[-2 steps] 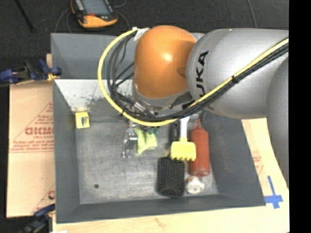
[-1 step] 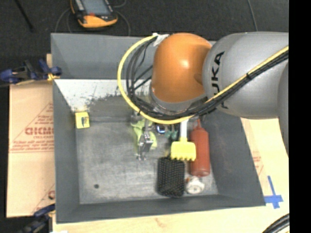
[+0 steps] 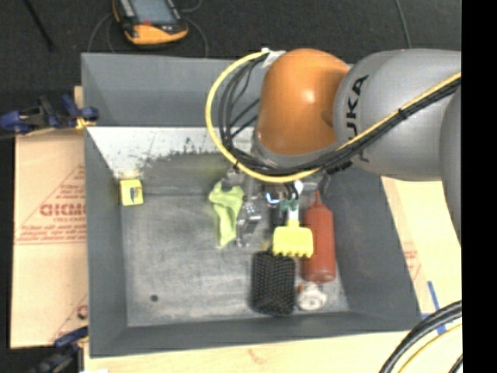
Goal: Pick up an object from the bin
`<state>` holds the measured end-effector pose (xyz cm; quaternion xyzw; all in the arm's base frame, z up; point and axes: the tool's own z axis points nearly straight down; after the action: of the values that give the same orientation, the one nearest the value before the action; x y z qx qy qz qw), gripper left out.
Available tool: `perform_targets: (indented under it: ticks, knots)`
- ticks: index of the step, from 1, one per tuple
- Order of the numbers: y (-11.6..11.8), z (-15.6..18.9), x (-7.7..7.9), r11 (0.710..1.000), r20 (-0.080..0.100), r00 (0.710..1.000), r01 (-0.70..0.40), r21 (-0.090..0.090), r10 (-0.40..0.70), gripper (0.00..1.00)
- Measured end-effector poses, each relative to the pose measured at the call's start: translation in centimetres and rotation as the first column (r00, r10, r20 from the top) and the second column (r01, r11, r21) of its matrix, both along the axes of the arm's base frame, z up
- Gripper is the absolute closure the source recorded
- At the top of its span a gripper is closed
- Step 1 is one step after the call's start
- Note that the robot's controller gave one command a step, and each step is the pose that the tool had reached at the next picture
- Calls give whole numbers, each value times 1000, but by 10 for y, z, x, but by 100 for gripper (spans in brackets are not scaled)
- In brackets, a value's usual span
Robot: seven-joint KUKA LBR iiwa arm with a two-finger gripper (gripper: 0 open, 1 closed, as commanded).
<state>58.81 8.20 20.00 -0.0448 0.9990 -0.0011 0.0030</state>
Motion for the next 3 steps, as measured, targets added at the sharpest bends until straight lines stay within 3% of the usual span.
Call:
perform_targets:
  ticks: [1,2,3]
  knots:
    - [1,-1,24,1000,-3,1000,29,3,-29,0]
    - [-4,-38,39,996,9,996,88,6,-88,0]
    - [-16,-72,41,1000,-7,1000,-22,1,22,0]
